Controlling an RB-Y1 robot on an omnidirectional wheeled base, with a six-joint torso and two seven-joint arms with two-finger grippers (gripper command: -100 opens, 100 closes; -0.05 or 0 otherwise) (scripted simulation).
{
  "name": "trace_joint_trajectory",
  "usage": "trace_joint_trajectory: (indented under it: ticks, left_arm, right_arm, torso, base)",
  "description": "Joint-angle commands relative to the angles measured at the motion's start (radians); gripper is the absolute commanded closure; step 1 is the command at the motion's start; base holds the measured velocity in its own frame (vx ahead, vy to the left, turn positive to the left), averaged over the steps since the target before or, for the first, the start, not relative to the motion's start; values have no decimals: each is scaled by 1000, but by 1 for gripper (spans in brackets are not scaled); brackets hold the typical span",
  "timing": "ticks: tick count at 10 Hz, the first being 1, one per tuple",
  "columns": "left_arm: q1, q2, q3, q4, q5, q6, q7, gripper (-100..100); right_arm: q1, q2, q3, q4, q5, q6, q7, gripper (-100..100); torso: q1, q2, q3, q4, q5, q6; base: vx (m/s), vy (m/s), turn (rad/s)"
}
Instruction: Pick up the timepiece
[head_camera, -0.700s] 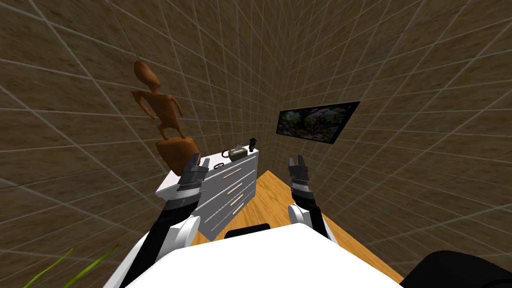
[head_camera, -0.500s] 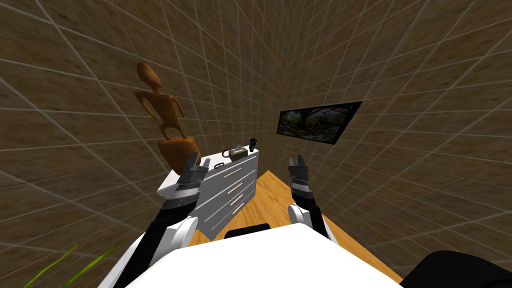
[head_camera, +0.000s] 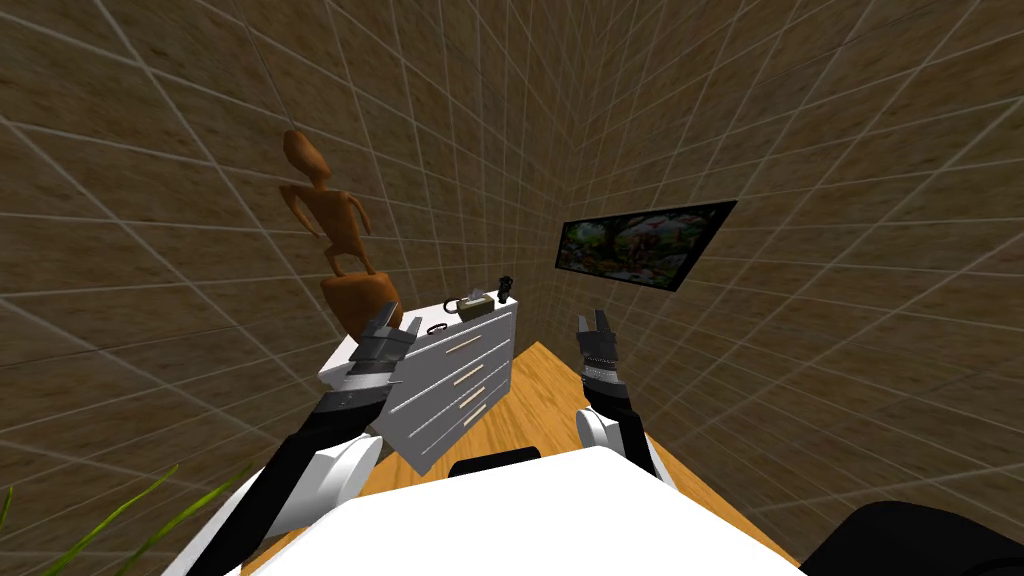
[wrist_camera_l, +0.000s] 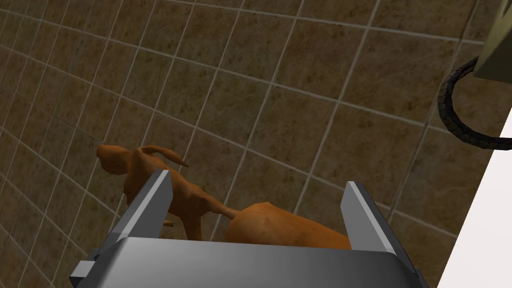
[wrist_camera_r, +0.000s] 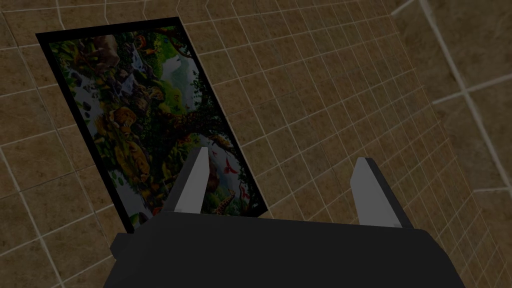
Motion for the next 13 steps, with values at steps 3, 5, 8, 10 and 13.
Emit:
trace_joint_trajectory:
  ticks: [3, 5, 8, 10, 13]
  left_arm:
    - [-6, 62, 18, -32, 85, 98, 69, -100]
    - [-8, 87, 26, -44, 123, 148, 97, -100]
    - [-13, 139, 42, -67, 199, 227, 157, -100]
    - [-15, 167, 51, -78, 238, 275, 188, -100]
    - [-21, 227, 70, -100, 308, 349, 250, -100]
  right_arm:
    - [0, 0, 0, 0, 0, 0, 0, 0]
    - [0, 0, 0, 0, 0, 0, 0, 0]
    - [0, 0, 0, 0, 0, 0, 0, 0]
    - [0, 0, 0, 0, 0, 0, 0, 0]
    - [0, 0, 0, 0, 0, 0, 0, 0]
  torso:
    - [1, 0, 0, 0, 0, 0]
    - [0, 0, 0, 0, 0, 0]
    - [0, 0, 0, 0, 0, 0]
    - [1, 0, 0, 0, 0, 0]
    - [1, -1, 0, 0, 0, 0]
  base:
    - [-22, -56, 49]
    - [-15, -62, 47]
    - [-21, -64, 61]
    - [-16, -52, 39]
    - [-4, -63, 82]
